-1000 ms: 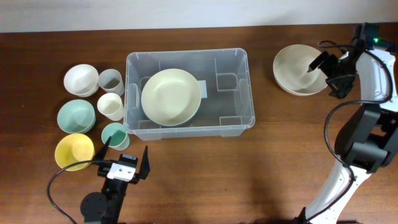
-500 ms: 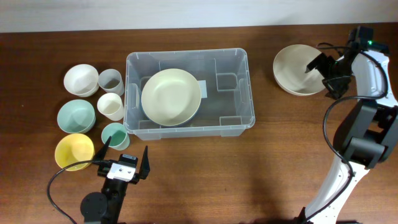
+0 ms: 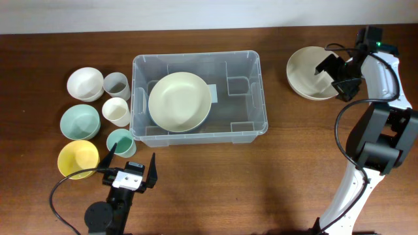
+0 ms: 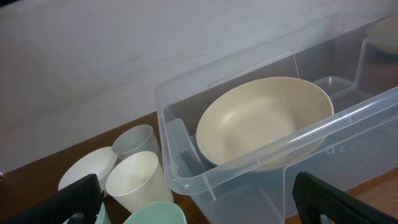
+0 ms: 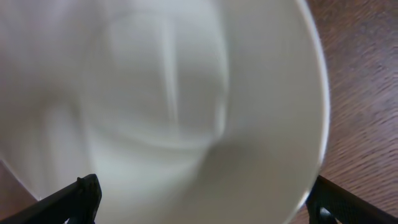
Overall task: Pack container
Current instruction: 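Grasp the cream bowl rim with the right gripper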
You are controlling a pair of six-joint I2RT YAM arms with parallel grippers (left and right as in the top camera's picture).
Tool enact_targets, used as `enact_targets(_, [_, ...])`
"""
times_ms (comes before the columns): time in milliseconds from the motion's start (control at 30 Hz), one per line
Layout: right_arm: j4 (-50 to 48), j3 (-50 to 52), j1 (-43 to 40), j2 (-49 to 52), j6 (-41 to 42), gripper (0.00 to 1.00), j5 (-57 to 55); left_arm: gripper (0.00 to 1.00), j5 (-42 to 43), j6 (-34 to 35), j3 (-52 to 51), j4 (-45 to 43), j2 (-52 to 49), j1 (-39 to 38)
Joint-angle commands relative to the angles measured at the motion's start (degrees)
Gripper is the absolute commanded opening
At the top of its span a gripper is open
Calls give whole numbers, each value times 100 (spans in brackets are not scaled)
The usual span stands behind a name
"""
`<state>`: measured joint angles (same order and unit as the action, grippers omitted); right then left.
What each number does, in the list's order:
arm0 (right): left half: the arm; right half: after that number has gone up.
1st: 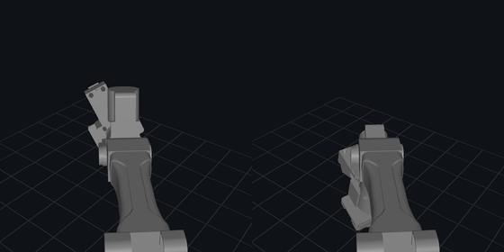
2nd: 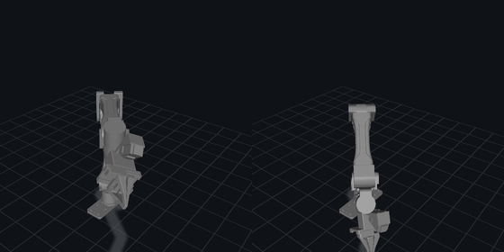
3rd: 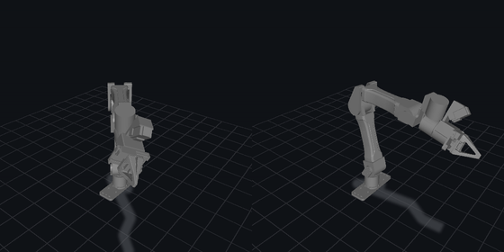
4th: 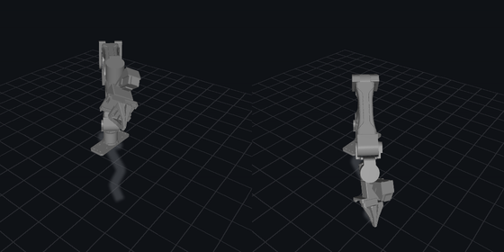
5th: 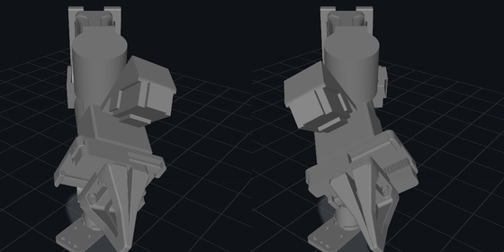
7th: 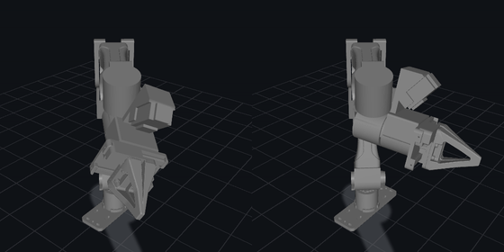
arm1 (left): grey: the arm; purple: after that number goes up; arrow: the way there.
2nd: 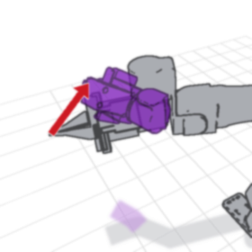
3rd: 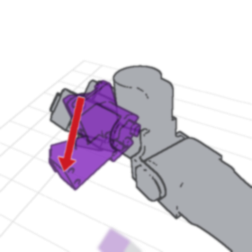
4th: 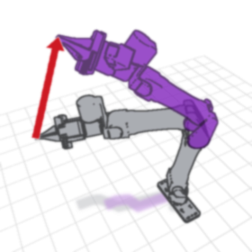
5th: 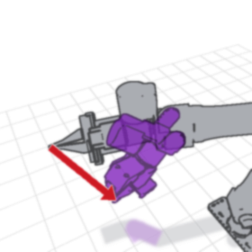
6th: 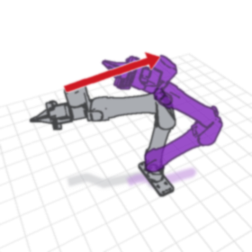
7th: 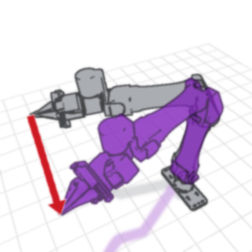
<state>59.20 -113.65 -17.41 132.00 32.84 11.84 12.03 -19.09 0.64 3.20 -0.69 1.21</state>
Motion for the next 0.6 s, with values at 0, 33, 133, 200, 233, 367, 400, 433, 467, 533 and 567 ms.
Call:
enact_targets(0, [-42,142,31,81,66,100,-186,100,63,15,-11,31,33,35])
enact_targets(33, [-76,184,31,83,68,99,-186,100,63,15,-11,31,33,35])
enact_targets(133, [-212,345,31,87,66,100,-181,100,63,15,-11,31,33,35])
enact_targets(200, [-262,400,31,87,66,99,-184,100,63,15,-11,31,33,35])
enact_targets(233, [-280,415,31,87,68,100,-184,100,63,15,-11,31,33,35])
enact_targets(367, [-337,426,31,92,66,100,-184,100,63,15,-11,31,33,35])
enact_targets(400, [-356,426,31,92,63,99,-184,100,63,15,-11,31,33,35])
enact_targets(433, [-363,426,31,92,63,100,-188,100,63,15,-11,31,33,35])
enact_targets(467, [-369,426,31,92,63,100,-199,100,63,15,-11,31,33,35])
enact_targets(533, [-378,437,31,94,63,100,-203,100,63,15,-11,31,33,35])
enact_targets(567, [-389,448,31,105,63,100,-203,100,63,15,-11,31,33,35])
